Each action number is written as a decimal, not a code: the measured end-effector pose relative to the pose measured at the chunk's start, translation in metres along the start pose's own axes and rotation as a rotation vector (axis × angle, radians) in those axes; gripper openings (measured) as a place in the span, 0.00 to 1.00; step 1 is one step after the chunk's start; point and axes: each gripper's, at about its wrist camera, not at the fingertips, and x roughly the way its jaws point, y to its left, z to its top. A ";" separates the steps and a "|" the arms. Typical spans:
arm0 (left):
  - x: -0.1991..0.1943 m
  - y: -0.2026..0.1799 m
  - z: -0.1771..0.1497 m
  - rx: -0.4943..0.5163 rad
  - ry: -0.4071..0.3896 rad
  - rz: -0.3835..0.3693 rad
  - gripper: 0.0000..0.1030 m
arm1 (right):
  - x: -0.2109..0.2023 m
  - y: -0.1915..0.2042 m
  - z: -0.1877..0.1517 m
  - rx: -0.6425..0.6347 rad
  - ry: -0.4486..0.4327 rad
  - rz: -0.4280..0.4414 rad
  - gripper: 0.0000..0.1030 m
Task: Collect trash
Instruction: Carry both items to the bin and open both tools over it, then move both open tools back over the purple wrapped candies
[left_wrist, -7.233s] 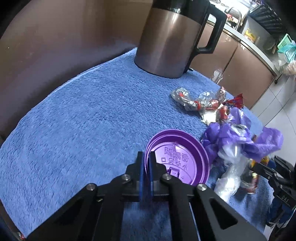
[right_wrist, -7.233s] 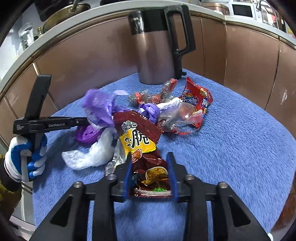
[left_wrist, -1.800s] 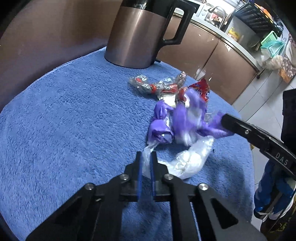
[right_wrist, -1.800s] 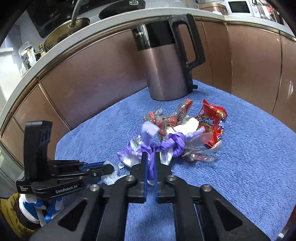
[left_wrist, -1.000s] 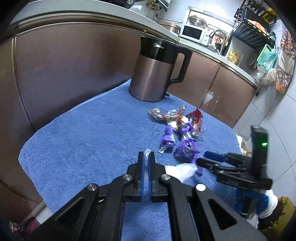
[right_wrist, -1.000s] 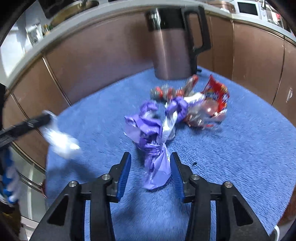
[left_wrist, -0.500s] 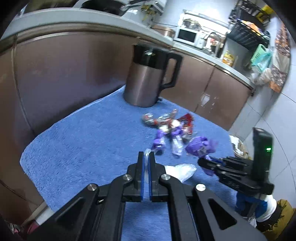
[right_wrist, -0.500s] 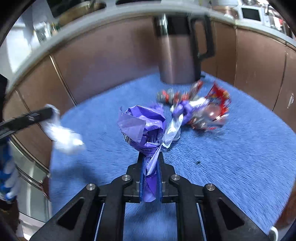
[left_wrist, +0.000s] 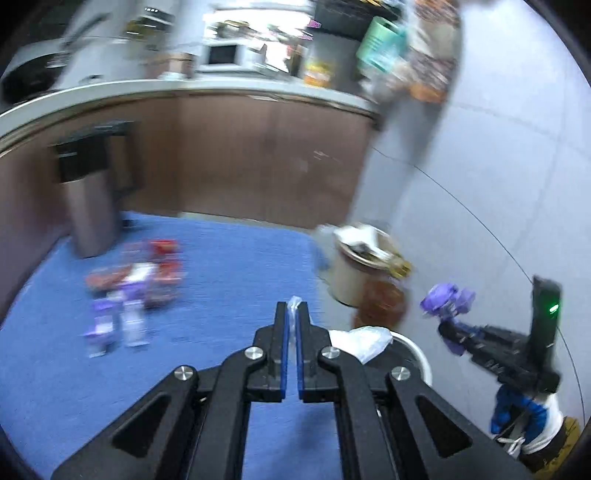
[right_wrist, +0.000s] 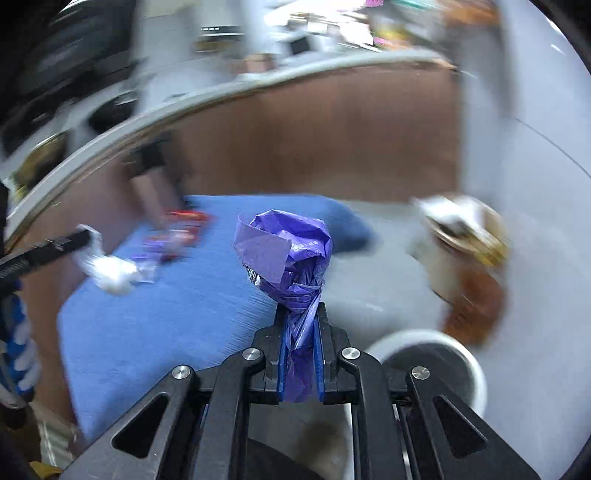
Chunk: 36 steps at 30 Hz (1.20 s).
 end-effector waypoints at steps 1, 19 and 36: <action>0.018 -0.019 0.003 0.023 0.024 -0.032 0.03 | 0.001 -0.023 -0.011 0.042 0.022 -0.064 0.12; 0.196 -0.157 -0.012 0.089 0.278 -0.231 0.22 | 0.049 -0.142 -0.073 0.293 0.172 -0.290 0.41; 0.072 -0.057 0.016 0.044 0.010 -0.142 0.52 | 0.000 -0.055 -0.003 0.125 -0.015 -0.165 0.42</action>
